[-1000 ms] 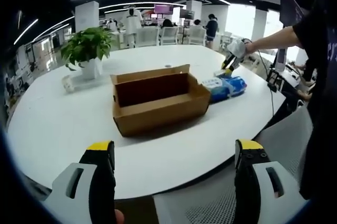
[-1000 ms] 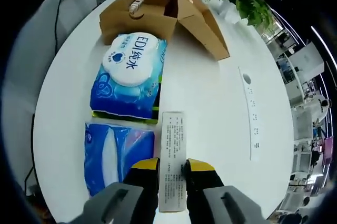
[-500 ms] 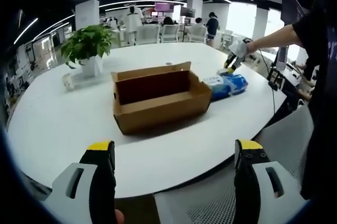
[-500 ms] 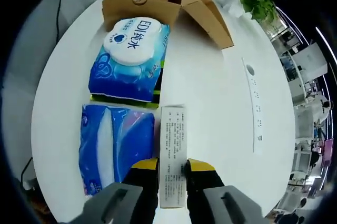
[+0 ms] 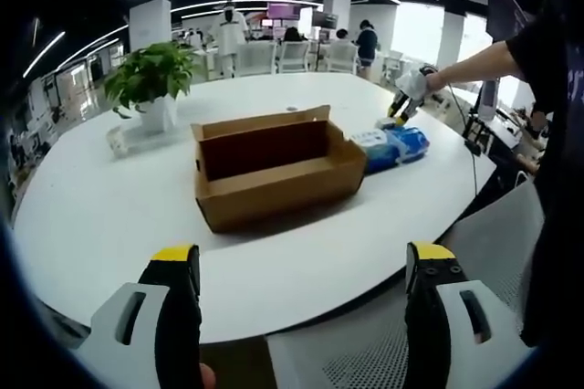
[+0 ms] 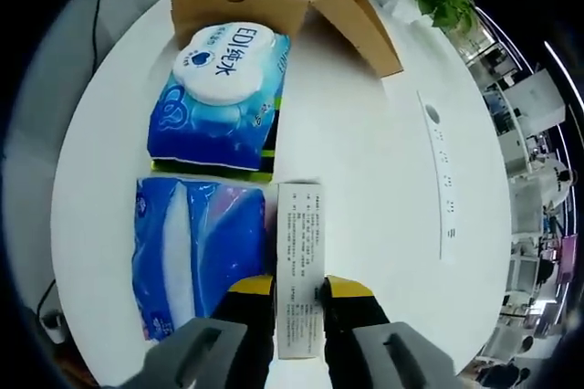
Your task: Operate the shoe box by opening the lid, removing the specified soft item, and placing it in the target area until the item is outside and the box remains undamaged.
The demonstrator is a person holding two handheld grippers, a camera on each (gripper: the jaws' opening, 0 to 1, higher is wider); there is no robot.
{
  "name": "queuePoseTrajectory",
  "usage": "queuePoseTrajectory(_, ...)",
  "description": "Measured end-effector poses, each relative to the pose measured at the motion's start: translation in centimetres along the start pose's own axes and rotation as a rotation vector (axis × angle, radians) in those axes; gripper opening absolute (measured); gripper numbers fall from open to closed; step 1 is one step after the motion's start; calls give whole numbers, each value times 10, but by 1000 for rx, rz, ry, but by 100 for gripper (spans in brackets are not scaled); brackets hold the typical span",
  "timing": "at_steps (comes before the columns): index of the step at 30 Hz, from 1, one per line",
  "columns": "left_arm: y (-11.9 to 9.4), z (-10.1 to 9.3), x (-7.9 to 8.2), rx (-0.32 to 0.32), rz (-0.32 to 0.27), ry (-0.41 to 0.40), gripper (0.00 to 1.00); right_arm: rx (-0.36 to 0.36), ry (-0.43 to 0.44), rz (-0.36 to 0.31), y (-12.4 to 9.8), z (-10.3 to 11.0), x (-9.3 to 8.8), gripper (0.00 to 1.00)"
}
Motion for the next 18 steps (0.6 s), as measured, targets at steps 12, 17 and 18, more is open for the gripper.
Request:
queuePoseTrajectory(12, 1, 0, 0, -2, -1, -1, 93, -12, 13, 10, 3, -5, 2, 17)
queuePoseTrajectory(17, 1, -1, 0, -4, 1, 0, 93, -21, 17, 14, 4, -7, 2, 18)
queuePoseTrajectory(18, 1, 0, 0, -4, 1, 0, 93, -21, 17, 15, 3, -7, 2, 18)
Point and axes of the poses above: the point that each gripper's makers call its tool centre point, and the gripper's own axes: y roughly forward along the fingers, z roughly to its left, x roughly out of its top, the point moved 1 cm from there along -y, roughly backward along the fingers, and after that the axes turned 11 degrees about y, right-handed, at the moved point
